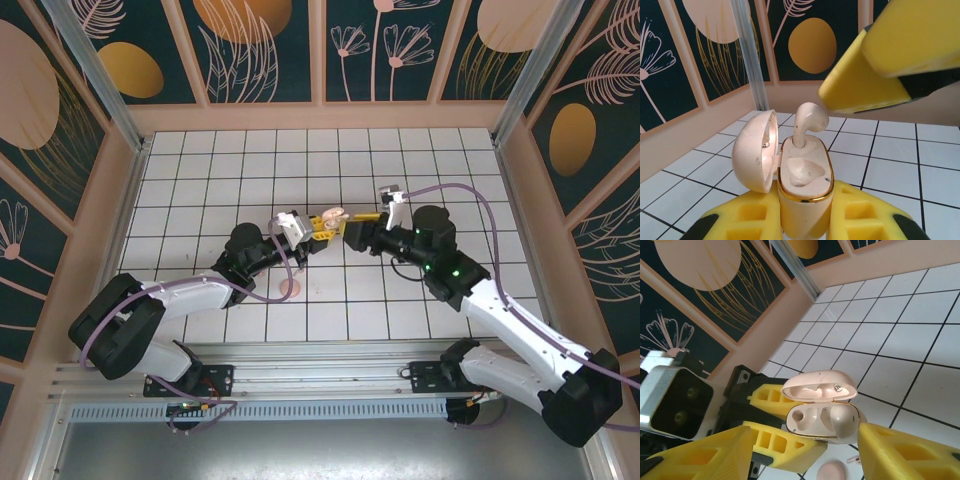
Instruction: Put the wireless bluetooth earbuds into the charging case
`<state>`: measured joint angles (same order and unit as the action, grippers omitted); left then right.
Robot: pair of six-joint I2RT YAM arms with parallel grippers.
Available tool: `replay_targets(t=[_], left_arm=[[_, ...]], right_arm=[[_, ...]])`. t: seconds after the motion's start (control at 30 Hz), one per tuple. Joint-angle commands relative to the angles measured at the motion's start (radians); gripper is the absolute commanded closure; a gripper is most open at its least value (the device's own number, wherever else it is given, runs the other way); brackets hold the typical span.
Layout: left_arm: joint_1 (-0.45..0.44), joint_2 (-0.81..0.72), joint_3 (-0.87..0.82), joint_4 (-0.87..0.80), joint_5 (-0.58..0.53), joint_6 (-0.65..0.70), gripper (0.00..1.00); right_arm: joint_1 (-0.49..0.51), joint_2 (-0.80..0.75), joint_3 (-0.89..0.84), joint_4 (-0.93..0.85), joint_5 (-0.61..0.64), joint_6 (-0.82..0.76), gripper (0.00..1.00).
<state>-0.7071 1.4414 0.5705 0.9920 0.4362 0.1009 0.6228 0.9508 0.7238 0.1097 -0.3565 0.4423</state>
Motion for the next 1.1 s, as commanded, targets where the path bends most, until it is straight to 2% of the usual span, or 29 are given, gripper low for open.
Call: replay_targets(t=[0.0, 0.13, 0.3, 0.47, 0.63, 1.07], left_arm=[[-0.005, -0.023, 0.016, 0.046, 0.001, 0.013, 0.87], [-0.005, -0.026, 0.016, 0.044, 0.001, 0.015, 0.87], [-0.005, -0.026, 0.016, 0.043, 0.001, 0.017, 0.87], [-0.005, -0.027, 0.016, 0.043, 0.000, 0.015, 0.87], [-0.005, -0.026, 0.020, 0.043, 0.002, 0.015, 0.87], [-0.006, -0.025, 0.026, 0.037, 0.006, 0.013, 0.87]], right_arm=[[-0.044, -0.031, -0.004, 0.062, -0.094, 0.059, 0.42], [-0.118, -0.037, -0.010, 0.064, -0.139, 0.122, 0.47], [-0.177, -0.008, -0.015, 0.113, -0.248, 0.181, 0.59], [-0.182, 0.025, -0.011, 0.131, -0.292, 0.206, 0.69], [-0.184, 0.051, -0.023, 0.135, -0.309, 0.216, 0.76], [-0.179, 0.077, -0.051, 0.174, -0.335, 0.232, 0.78]])
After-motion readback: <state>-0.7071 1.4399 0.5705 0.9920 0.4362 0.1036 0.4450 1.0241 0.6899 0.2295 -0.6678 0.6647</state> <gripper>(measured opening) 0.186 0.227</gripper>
